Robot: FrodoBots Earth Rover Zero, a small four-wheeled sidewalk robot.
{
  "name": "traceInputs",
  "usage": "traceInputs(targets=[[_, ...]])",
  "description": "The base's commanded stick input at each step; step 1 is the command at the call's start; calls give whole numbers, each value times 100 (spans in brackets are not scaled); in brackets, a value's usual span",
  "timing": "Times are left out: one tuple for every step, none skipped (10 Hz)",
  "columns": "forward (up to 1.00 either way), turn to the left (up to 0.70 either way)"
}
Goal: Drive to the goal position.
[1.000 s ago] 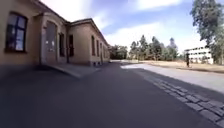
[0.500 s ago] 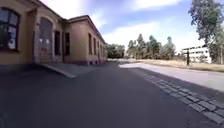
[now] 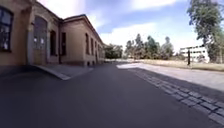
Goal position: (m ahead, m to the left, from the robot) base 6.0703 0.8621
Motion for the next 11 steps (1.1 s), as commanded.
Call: traceInputs(targets=[[70,0],[70,0],[70,0],[70,0],[70,0],[70,-4],[70,-8],[70,-9],[70,-4],[70,0],[70,0]])
